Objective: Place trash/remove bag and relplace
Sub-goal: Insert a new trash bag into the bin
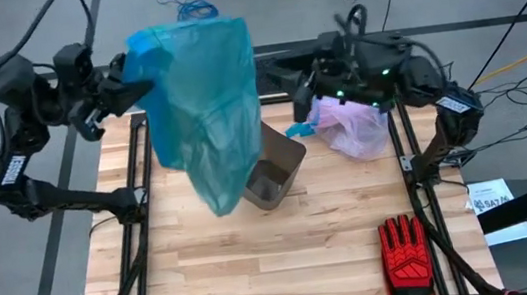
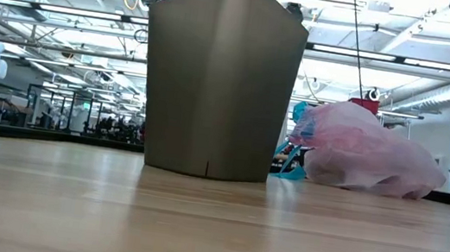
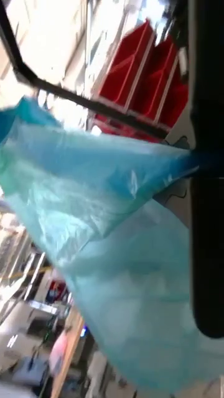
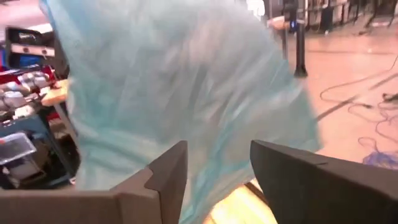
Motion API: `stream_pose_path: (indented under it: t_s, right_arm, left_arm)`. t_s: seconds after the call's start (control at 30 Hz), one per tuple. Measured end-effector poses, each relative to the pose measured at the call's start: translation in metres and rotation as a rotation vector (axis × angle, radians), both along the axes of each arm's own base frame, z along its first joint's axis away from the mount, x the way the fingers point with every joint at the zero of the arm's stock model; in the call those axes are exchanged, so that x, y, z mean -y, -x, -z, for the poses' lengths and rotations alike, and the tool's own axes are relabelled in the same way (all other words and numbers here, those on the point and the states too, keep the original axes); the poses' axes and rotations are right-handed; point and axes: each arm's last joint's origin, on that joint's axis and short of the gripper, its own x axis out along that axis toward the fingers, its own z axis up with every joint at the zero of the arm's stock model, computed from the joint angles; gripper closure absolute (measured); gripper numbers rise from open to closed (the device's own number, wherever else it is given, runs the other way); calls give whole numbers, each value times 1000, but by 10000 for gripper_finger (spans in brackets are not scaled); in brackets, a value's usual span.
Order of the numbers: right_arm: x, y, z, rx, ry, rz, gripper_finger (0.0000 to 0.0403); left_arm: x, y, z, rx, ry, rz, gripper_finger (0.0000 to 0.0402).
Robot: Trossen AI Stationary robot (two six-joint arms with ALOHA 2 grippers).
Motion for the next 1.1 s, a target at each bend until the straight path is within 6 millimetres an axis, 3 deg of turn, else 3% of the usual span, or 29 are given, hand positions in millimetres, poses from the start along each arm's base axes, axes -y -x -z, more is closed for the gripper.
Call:
stream_pose_path:
  t_s: [0.17,0.37,0.5,0.77,0.93,1.1]
  right_arm:
    - [9,15,-8,-31,119,-3,194]
    - [40,19,-15,4,192,-184,151]
    - [58,16,-10,-8,214,-311,141]
    - [87,31,-16,32,262,-404,138]
    - [93,35,-17,48,250,-448,171]
    - [93,37,-18,40,289,-441,294]
  left_arm:
    - [3,-8,3,-28,8,104,402]
    - [4,-20,4,-38,2,169,402]
    - [2,-34,1,9,-39,242,402]
    - [-6,-61,0,26,-18,315,402]
    - [-15,-70,-8,48,-43,287,402]
    - [-28,-71,-22,87,-101,239,402]
